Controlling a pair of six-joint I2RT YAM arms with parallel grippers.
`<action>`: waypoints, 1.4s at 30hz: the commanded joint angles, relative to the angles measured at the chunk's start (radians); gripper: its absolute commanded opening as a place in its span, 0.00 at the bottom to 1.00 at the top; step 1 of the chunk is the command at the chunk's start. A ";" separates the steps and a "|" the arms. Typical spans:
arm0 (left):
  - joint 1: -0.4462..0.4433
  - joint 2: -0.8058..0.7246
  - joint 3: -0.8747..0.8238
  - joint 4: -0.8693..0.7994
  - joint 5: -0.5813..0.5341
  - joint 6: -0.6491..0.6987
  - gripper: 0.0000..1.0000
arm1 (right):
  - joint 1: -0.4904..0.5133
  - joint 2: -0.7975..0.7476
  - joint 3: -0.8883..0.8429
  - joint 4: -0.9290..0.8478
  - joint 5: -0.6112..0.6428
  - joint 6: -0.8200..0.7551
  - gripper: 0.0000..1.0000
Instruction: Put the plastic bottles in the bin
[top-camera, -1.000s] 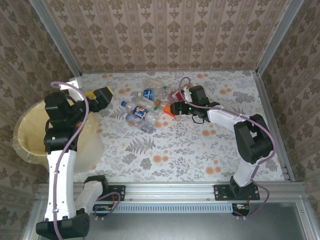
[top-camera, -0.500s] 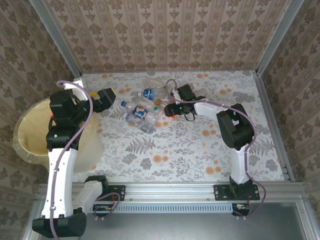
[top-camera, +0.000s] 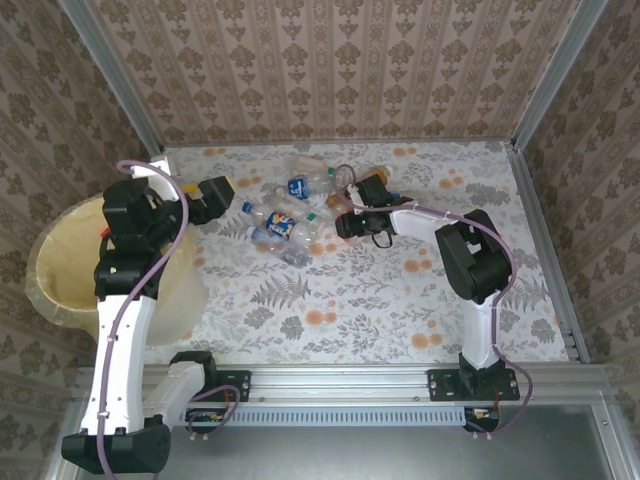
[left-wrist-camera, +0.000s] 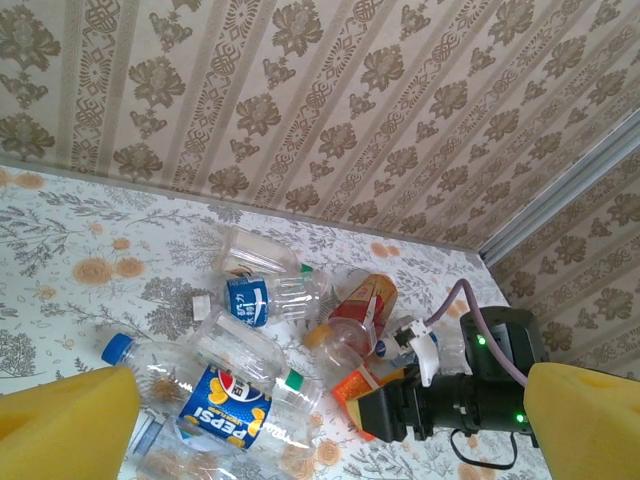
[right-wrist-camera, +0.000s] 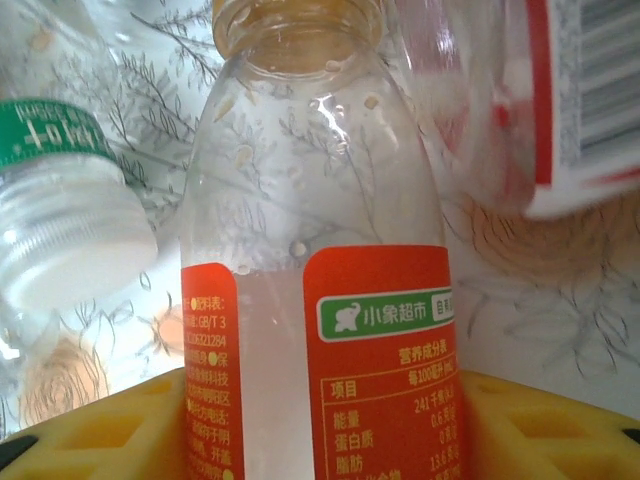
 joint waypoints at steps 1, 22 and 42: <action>-0.040 0.010 0.019 0.027 0.017 0.025 1.00 | 0.005 -0.099 -0.070 0.021 0.029 0.019 0.56; -0.389 0.424 0.045 0.312 0.087 -0.139 1.00 | 0.006 -0.597 -0.554 0.696 -0.186 0.250 0.51; -0.502 0.635 0.087 0.479 0.141 -0.240 0.93 | 0.115 -0.554 -0.542 0.972 -0.261 0.302 0.53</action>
